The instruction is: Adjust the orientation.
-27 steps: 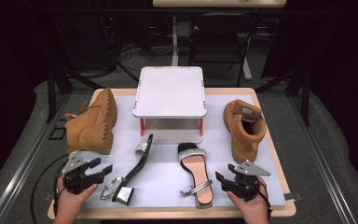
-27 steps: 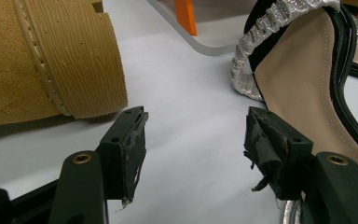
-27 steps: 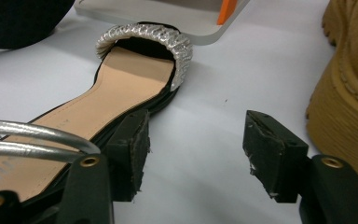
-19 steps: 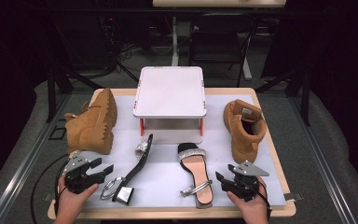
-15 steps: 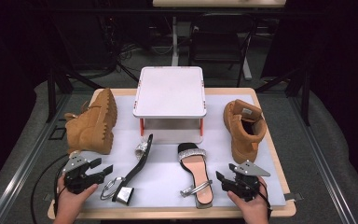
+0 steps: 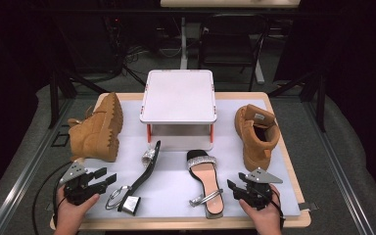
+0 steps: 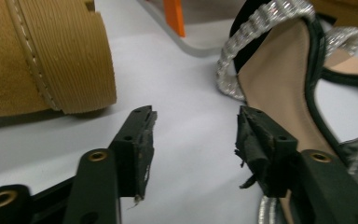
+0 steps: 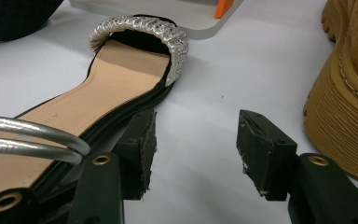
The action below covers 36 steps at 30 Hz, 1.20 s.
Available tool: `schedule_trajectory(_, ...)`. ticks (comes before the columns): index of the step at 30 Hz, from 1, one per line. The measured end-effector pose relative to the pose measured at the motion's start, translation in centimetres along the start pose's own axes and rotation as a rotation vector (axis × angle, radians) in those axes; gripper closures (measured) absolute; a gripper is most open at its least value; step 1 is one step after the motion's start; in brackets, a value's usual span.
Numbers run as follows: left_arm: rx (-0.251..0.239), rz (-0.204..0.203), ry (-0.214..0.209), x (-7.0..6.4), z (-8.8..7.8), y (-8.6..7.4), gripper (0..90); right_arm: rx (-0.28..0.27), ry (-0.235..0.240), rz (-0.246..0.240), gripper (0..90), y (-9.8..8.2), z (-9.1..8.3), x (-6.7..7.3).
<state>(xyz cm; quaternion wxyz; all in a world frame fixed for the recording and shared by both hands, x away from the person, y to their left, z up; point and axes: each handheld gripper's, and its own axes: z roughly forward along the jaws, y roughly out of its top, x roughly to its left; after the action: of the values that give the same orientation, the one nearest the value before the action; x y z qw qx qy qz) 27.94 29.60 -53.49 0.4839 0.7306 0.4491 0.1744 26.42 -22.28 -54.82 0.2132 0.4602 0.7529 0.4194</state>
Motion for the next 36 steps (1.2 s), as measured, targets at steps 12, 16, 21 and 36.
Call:
schedule_trajectory(12,-0.03,-0.007,-0.097,-1.2,-0.8,0.6,53.6,-0.009,0.011,0.038,50.2,0.0,-0.1,0.0)
schedule_trajectory(16,-0.013,0.005,-0.118,-1.9,-0.7,0.7,55.0,0.001,0.014,0.036,50.1,0.0,-0.1,0.0)
schedule_trajectory(21,-0.016,0.015,-0.173,-2.8,-0.8,0.8,53.8,0.005,0.016,0.038,49.6,-0.1,-0.1,-0.1)
schedule_trajectory(36,0.017,-0.007,-0.249,-3.4,-0.5,0.6,63.9,0.007,0.017,0.048,47.4,-0.2,0.0,-0.3)
